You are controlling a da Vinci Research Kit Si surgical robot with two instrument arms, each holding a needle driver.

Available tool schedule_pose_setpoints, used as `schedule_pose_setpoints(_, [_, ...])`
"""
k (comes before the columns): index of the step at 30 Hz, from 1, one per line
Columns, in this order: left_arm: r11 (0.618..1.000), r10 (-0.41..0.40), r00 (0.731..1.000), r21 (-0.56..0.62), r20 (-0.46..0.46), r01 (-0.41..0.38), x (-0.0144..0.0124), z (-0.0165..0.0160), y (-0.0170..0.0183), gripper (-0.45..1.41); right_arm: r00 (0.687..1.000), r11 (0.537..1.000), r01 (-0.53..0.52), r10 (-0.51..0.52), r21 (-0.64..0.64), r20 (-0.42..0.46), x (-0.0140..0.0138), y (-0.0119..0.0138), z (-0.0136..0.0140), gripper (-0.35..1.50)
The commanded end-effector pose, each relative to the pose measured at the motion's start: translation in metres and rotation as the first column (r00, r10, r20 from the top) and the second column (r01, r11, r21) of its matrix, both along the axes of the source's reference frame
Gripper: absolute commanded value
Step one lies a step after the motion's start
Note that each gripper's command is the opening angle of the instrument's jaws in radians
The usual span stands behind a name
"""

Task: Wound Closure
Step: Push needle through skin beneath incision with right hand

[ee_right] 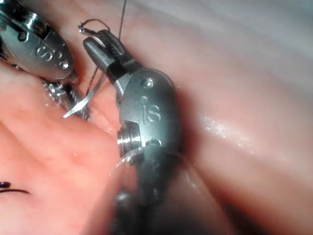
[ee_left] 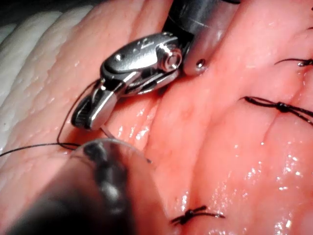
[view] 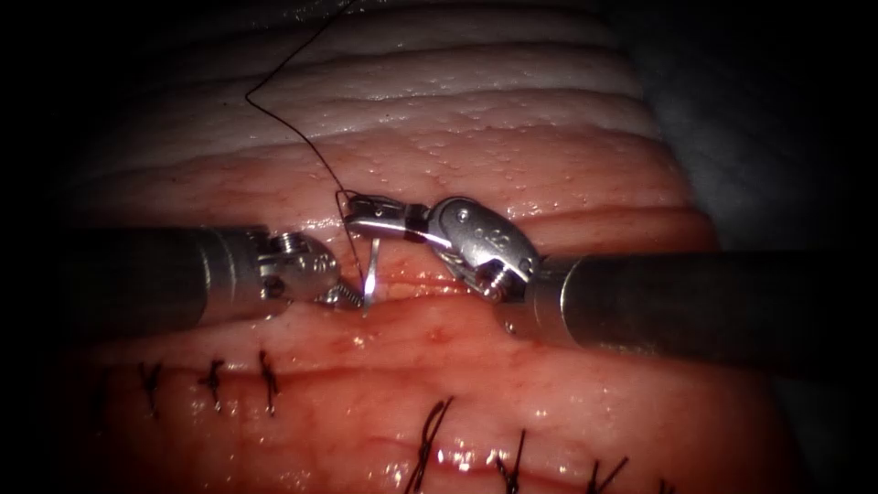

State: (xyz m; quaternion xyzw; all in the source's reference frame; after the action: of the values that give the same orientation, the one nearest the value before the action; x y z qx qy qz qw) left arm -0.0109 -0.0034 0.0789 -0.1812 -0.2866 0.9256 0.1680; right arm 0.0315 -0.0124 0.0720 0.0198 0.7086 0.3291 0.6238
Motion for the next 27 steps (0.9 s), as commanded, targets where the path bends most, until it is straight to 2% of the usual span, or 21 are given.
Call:
schedule_pose_setpoints(1, [1.0, 0.002, 1.0, -0.002, 0.001, -0.002, -0.0005, 0.0005, 0.0, 0.05, 1.0, 1.0, 0.0, 0.0, -0.006, 0.002, 0.0006, 0.0002, 0.0005, -0.35])
schedule_pose_setpoints(7, [1.0, -0.004, 1.0, 0.002, -0.002, 0.004, -0.0007, 0.0, -0.0003, 0.12, 0.999, 0.997, 0.003, 0.001, -0.082, 0.042, 0.0007, 0.0001, 0.0007, -0.35])
schedule_pose_setpoints(14, [1.0, -0.007, 1.0, 0.003, 0.003, 0.007, -0.0006, -0.0002, -0.0002, 0.12, 0.995, 0.987, 0.059, -0.047, -0.151, 0.083, 0.0015, -0.0012, 0.0012, -0.35])
schedule_pose_setpoints(22, [0.998, -0.059, 0.997, -0.004, 0.05, 0.06, -0.0006, -0.001, 0.0007, 0.12, 0.992, 0.986, 0.093, -0.079, -0.141, 0.096, 0.0022, -0.0036, 0.0018, -0.35])
schedule_pose_setpoints(27, [0.996, -0.091, 0.993, -0.015, 0.069, 0.092, -0.0008, -0.0015, 0.0007, 0.17, 0.992, 0.989, 0.096, -0.086, -0.112, 0.09, 0.0023, -0.0036, 0.0019, -0.35])
